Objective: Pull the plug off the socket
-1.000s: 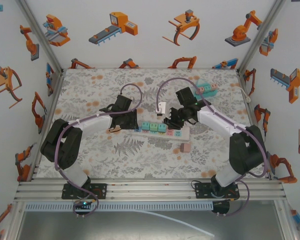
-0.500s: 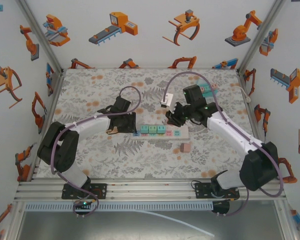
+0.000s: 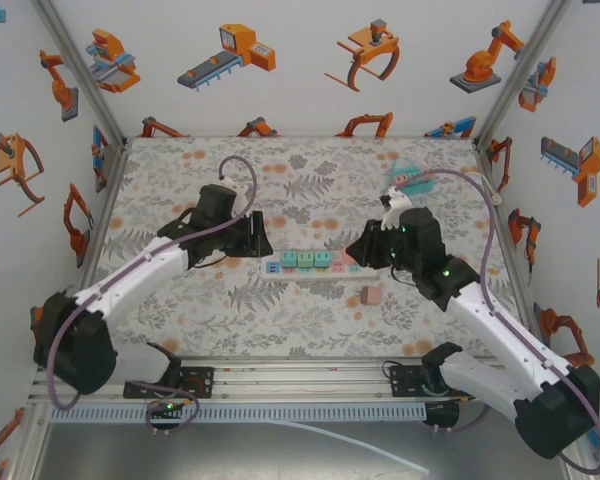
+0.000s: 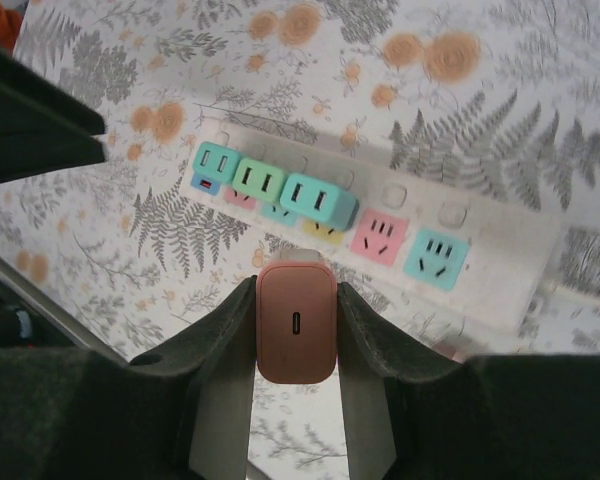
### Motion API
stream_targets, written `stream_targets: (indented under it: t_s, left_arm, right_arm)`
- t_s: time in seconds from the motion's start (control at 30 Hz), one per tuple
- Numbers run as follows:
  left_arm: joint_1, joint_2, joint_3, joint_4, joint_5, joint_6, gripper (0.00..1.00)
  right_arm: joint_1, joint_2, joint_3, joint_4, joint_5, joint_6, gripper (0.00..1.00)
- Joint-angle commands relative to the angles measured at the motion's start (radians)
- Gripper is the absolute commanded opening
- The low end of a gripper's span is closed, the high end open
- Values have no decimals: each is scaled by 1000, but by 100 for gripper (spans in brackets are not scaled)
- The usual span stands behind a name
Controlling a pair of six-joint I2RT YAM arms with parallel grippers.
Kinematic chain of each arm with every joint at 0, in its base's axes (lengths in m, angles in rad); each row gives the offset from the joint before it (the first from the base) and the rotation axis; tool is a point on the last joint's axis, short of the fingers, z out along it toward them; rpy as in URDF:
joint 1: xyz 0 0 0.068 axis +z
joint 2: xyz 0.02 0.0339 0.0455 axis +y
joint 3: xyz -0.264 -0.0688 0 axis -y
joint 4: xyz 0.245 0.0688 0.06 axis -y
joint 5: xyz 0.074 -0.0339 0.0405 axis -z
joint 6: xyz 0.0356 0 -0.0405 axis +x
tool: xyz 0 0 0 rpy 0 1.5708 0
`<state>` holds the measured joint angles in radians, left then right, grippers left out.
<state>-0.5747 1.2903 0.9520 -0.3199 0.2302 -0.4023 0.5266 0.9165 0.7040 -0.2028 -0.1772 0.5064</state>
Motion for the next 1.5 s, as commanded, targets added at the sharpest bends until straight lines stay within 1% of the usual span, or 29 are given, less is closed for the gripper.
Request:
stream_targets:
  t_s: [0.0, 0.1, 0.17, 0.27, 0.33, 0.4, 0.63, 0.77, 0.93, 1.3, 1.47]
  left_arm:
    - [-13, -108, -43, 77, 199, 74, 56]
    - [-38, -180, -63, 93, 283, 109, 65]
    - [-58, -214, -73, 92, 312, 133, 71]
    - [-83, -251, -89, 92, 333, 157, 83]
    - [-95, -266, -99, 93, 334, 166, 92]
    - [-102, -269, -103, 94, 328, 168, 99]
    - [-111, -256, -104, 99, 306, 168, 97]
    - [-115, -246, -102, 101, 298, 168, 97]
    - [-118, -237, -108, 108, 273, 164, 97]
    - [-123, -218, -109, 114, 248, 151, 97]
    - [-125, -214, -114, 113, 232, 148, 97]
  right_arm:
    - [43, -74, -91, 40, 158, 263, 0]
    - [81, -120, -184, 77, 221, 363, 0]
    - [110, -129, -234, 107, 265, 417, 0]
    - [153, -107, -293, 190, 305, 459, 0]
    - [186, -66, -312, 229, 341, 474, 0]
    - [214, -21, -320, 264, 372, 476, 0]
    - [258, 134, -333, 373, 399, 489, 3]
    - [282, 180, -337, 366, 431, 491, 10]
    - [288, 242, -324, 307, 429, 468, 20]
    - [294, 248, -311, 202, 482, 434, 35]
    - [294, 233, -312, 184, 491, 426, 39]
